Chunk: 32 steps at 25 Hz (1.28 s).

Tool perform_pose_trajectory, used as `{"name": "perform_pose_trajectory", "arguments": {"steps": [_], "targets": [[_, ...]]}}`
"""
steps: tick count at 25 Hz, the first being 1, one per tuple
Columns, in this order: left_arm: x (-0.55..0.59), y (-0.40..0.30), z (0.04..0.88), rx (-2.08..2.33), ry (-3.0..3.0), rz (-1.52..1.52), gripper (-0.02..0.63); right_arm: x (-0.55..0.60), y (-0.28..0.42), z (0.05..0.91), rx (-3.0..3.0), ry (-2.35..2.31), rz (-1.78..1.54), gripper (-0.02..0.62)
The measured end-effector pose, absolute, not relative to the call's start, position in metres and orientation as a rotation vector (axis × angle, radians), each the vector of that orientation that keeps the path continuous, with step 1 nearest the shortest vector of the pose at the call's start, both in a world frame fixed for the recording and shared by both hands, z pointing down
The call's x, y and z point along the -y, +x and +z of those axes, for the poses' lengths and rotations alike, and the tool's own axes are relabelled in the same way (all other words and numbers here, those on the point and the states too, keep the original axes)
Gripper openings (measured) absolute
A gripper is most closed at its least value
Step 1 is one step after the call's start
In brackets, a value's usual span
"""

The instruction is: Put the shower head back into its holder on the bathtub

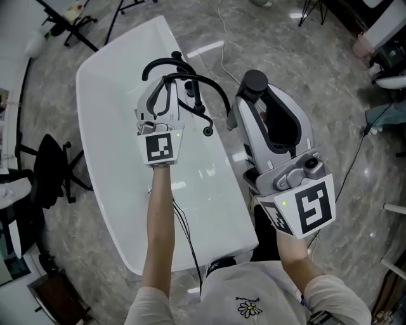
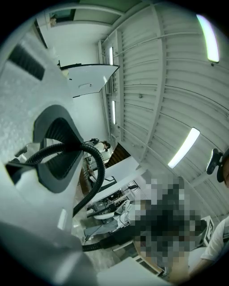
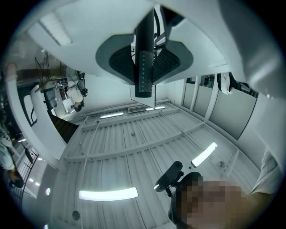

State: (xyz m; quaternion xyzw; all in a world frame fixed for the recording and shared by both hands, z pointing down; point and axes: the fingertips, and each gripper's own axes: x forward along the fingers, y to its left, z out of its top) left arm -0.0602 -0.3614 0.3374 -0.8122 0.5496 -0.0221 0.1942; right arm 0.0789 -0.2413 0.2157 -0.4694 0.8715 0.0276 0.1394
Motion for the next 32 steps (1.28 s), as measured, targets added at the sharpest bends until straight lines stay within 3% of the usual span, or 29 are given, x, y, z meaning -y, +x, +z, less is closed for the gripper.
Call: {"name": "perform_pose_trajectory", "arguments": {"steps": [15, 20, 32], "targets": [[0.345, -0.100, 0.388, -1.599, -2.272, -0.370, 0.051, 0.256, 0.073, 0.231, -2.517, -1.383, 0.020, 0.127], [0.342, -0.100, 0.441, -1.650, -2.401, -0.428, 0.051, 0.250, 0.071, 0.246, -2.542, -1.390, 0.002, 0.127], [0.326, -0.018, 0.647, -1.741, -2.845, -0.716, 0.055, 0.269, 0.089, 0.280, -2.625, -1.426, 0.013, 0.127]]}}
